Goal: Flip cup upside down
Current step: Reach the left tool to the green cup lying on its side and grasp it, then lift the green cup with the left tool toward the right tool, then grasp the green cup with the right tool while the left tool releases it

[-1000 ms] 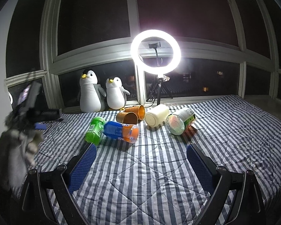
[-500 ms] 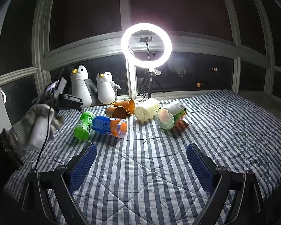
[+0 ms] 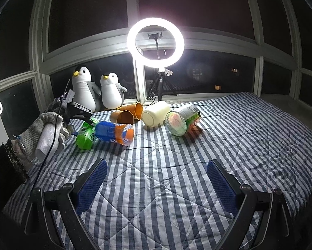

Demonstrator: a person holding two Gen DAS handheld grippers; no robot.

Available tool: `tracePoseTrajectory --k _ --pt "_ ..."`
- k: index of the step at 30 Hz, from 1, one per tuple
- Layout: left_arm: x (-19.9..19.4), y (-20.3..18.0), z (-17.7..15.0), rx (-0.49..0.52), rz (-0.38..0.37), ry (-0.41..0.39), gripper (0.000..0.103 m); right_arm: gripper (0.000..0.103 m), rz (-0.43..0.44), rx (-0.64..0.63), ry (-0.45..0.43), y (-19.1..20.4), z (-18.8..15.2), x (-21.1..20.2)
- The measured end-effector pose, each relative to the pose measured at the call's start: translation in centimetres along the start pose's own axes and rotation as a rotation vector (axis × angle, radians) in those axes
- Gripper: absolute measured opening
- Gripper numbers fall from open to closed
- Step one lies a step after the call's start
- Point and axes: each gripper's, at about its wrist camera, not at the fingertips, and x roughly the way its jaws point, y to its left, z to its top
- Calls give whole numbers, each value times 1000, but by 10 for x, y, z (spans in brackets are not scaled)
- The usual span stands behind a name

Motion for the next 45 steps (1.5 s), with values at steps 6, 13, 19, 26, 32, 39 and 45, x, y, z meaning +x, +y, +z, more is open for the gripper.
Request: tracePoseTrajectory --k 6,13,19,26,32,39,45 --pt "1 -2 -6 -21 -37 2 63 95 -7 1 -4 -2 0 -3" --pt "-23 22 -16 -70 -97 -12 63 95 -1 16 -5 -6 0 -3" --pt "-54 44 -27 -82 -115 -42 63 95 18 5 -6 3 -1 -4" --pt "-92 64 -48 -94 -173 -38 63 95 27 -22 -15 14 -2 -9" --pt "-112 57 -104 -47 -221 1 63 95 44 -19 -11 20 -3 -8" --pt "-104 39 -170 -1 -283 84 63 95 72 -12 27 23 -7 1" --pt "-86 21 -195 21 -280 114 63 95 106 10 75 20 -7 13"
